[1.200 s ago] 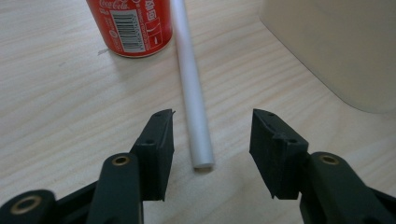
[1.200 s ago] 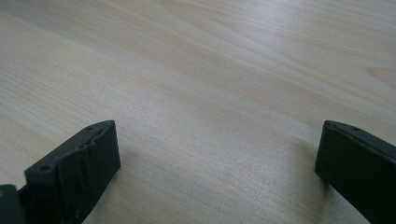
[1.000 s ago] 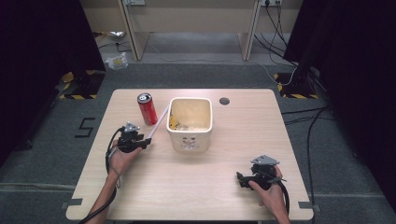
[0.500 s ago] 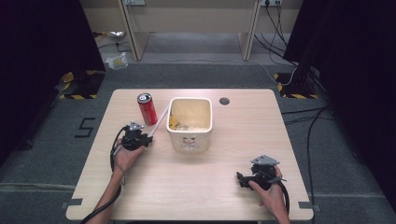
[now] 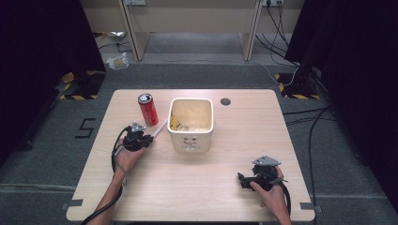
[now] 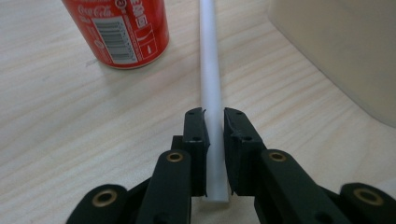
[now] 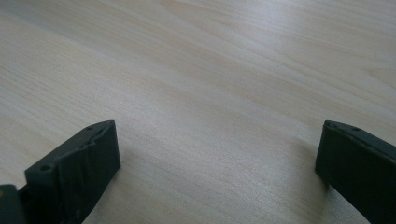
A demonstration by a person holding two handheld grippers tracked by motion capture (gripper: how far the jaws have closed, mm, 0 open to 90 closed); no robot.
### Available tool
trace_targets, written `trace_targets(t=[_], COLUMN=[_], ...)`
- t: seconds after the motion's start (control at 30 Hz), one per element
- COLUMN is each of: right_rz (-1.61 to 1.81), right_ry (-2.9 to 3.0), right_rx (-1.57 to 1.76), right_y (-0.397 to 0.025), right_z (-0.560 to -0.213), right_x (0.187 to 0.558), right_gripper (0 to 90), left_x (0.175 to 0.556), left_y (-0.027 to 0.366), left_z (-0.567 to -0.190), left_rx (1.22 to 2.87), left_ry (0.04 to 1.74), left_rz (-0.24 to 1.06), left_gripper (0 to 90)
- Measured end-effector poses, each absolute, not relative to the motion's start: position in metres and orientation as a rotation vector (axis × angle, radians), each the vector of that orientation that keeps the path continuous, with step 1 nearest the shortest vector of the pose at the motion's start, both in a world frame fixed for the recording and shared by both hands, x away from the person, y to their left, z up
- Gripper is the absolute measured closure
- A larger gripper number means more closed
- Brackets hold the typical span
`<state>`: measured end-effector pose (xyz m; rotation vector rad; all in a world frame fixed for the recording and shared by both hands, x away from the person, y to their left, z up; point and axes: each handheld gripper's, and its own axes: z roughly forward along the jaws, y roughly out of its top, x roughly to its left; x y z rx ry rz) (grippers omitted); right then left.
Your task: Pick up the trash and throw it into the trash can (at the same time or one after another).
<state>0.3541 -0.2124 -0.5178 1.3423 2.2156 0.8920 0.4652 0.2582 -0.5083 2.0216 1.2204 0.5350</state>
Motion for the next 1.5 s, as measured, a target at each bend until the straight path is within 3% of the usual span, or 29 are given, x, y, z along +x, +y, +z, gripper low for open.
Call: trace_targets(t=[1.5], right_rz=[0.892], right_ry=[2.219], right_rx=[1.34], right_y=[-0.212], right_z=[-0.518], right_x=[0.354], right_gripper=[0.1], left_x=[0.432], left_y=[0.277], left_z=[-0.394], left_rx=[1.984], left_ry=[1.047], left_rz=[0.549], left_gripper=[79.4])
